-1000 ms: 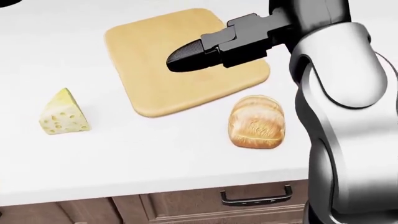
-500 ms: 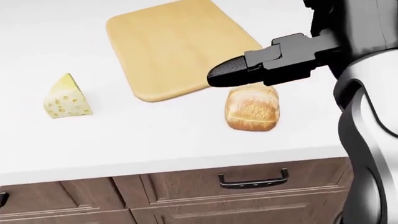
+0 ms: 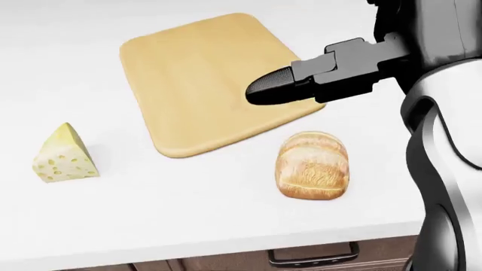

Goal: Place the bread and cheese on the cutting board.

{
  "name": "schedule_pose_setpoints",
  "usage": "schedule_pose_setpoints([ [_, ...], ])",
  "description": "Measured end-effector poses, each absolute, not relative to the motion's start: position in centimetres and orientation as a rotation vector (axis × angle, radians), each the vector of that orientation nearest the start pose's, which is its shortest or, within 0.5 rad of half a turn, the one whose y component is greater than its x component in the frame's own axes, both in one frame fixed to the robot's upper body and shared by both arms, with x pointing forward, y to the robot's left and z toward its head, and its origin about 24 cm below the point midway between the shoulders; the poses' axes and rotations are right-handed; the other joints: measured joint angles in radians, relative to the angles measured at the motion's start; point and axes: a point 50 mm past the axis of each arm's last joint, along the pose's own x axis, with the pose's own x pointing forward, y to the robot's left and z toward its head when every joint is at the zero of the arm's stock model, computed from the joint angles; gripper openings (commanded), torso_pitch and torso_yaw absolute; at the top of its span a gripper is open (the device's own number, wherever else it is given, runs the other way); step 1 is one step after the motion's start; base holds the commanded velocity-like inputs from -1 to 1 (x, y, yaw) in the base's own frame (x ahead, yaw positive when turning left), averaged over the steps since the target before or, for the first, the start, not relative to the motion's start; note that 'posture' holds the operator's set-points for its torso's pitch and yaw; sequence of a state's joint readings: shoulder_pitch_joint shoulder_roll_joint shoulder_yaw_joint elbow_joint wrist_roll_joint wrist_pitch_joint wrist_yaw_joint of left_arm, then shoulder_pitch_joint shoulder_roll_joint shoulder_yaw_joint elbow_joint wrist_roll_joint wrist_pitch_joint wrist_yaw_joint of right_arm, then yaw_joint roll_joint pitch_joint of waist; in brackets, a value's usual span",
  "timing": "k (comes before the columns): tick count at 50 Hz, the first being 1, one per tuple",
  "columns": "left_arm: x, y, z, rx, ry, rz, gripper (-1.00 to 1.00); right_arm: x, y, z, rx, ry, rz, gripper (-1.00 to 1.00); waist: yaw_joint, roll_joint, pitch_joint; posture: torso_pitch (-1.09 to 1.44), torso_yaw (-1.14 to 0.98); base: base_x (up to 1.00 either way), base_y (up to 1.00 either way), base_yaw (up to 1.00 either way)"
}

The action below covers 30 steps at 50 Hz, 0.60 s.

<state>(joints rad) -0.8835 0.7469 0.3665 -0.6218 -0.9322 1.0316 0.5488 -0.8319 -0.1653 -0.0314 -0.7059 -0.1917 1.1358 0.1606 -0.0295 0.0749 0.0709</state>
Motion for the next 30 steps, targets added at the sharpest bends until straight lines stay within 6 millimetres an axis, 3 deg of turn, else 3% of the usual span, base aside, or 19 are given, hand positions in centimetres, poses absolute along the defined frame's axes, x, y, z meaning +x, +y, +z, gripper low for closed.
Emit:
schedule_pose_setpoints([
  [5,23.7,21.0,35.2,0.04,-0.47,0.136,1.0,26.8,-12.5,29.4,-0.247,-0.342,0.098,1.0,-0.001,-0.026,0.015,0.0,0.0,0.0,0.0,0.0],
  [12,23.1,20.9,35.9,0.041,-0.512,0.131,1.0,26.5,-12.3,29.7,-0.264,-0.37,0.096,1.0,-0.002,-0.035,-0.013,0.0,0.0,0.0,0.0,0.0],
  [18,23.0,21.4,36.1,0.025,-0.507,0.133,1.0,25.7,-13.1,29.6,-0.26,-0.352,0.063,1.0,-0.003,-0.024,-0.005,0.0,0.0,0.0,0.0,0.0],
  [23,22.9,21.4,36.1,0.038,-0.512,0.148,1.0,24.9,-13.9,28.0,-0.255,-0.316,0.052,1.0,-0.004,-0.03,-0.005,0.0,0.0,0.0,0.0,0.0],
  [30,22.7,21.7,36.2,0.045,-0.512,0.152,1.0,24.2,-15.0,27.4,-0.246,-0.269,0.016,1.0,-0.007,-0.027,-0.001,0.0,0.0,0.0,0.0,0.0],
])
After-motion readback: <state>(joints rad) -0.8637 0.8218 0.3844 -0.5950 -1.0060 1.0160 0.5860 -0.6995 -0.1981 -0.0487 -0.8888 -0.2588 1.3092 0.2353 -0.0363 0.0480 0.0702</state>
